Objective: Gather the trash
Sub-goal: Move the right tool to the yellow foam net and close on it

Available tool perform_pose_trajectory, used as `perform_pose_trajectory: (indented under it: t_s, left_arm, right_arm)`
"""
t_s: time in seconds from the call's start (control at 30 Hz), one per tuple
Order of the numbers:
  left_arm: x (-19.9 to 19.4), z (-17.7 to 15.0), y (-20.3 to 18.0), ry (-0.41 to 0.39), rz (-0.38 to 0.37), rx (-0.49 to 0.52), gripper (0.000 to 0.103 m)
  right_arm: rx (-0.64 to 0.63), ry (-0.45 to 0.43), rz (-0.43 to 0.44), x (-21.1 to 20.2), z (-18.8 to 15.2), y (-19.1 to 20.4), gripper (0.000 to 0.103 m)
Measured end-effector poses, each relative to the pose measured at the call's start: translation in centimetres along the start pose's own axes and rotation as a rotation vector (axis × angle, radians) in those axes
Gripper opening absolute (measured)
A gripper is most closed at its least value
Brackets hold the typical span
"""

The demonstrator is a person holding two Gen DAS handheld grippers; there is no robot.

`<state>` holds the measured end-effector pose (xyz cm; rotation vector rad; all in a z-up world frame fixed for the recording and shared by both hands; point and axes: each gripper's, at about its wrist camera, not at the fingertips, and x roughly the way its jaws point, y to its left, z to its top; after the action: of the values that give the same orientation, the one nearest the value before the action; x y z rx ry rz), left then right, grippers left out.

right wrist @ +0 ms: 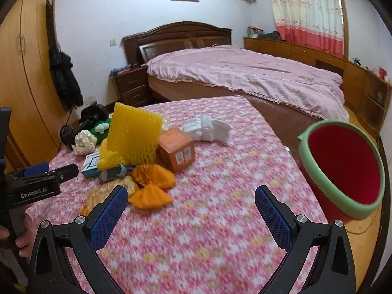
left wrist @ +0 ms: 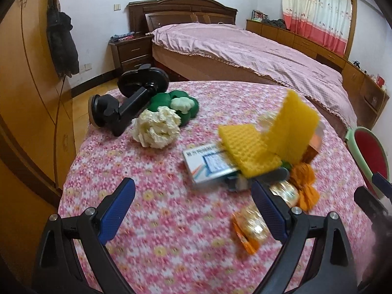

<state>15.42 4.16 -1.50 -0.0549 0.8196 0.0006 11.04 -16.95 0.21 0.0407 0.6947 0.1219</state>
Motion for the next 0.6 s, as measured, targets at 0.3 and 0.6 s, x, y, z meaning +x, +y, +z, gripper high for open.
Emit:
perform_pose_trajectory:
  t_s: [0.3, 0.6]
  left_arm:
    - [1.6, 1.5, 2.0, -0.028, 0.014, -0.024, 0.095]
    - [2.6, 1.7, 3.4, -0.05, 0.004, -0.034, 0.095]
  right_arm:
    - [0.018, 0.003, 0.033, 4.3, 3.4, 2.8, 0.102]
    - [0.043, 0.016, 0.038, 8.3, 5.7, 5.4, 0.102]
